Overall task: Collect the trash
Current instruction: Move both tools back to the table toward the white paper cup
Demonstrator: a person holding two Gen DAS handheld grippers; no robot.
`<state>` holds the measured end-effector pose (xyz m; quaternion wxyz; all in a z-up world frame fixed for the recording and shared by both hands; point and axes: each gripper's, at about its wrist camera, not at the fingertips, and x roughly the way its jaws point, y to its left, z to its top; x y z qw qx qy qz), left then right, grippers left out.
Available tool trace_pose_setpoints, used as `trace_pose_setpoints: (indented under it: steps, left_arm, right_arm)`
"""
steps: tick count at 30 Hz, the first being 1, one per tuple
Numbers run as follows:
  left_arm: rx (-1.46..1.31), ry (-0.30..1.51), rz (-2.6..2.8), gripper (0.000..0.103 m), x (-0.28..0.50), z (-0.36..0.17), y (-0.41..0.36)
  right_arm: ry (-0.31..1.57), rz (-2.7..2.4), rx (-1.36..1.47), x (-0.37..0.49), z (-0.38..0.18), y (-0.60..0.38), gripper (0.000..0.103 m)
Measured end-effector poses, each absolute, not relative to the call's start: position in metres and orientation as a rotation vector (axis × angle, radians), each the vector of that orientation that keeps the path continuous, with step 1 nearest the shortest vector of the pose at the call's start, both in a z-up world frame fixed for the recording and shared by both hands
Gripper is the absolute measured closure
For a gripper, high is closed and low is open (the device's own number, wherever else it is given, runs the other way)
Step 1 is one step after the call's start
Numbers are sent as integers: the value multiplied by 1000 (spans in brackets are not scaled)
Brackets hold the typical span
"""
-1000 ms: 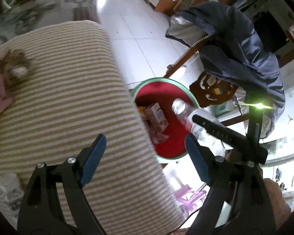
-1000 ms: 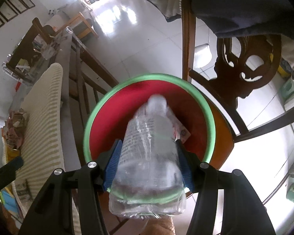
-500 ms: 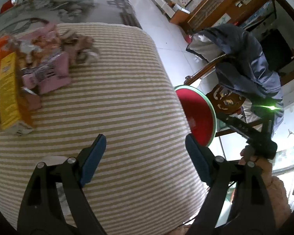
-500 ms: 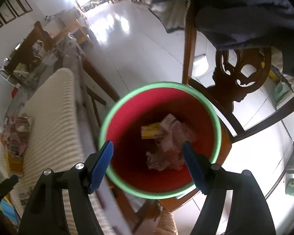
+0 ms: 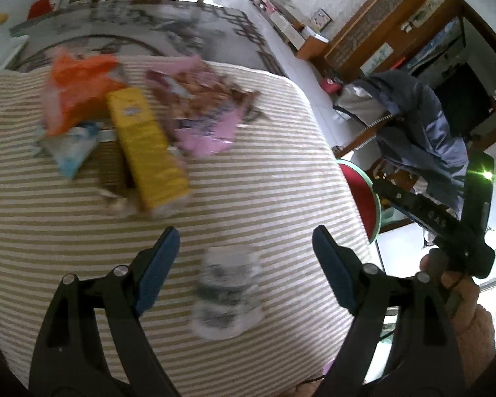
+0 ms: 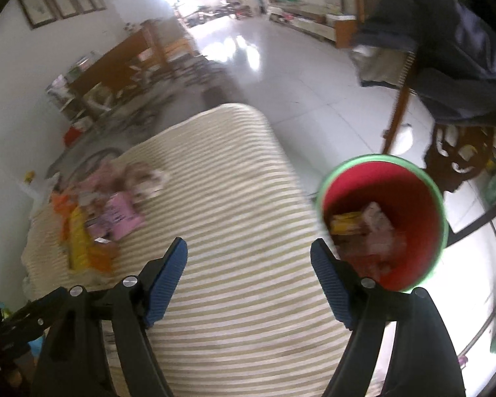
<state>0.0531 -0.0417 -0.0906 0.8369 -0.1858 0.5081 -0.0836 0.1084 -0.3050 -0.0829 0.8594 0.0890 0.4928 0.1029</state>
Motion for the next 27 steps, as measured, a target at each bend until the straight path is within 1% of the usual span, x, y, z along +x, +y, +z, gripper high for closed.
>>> trace_pose_setpoints:
  steps: [11, 27]
  left_arm:
    - [-419, 1062, -162, 23, 28, -93, 18]
    - [-483, 1045, -140, 23, 17, -99, 67]
  right_arm:
    - [1072, 279, 135, 84, -94, -224, 27]
    - [1097, 286, 62, 74, -92, -189, 27]
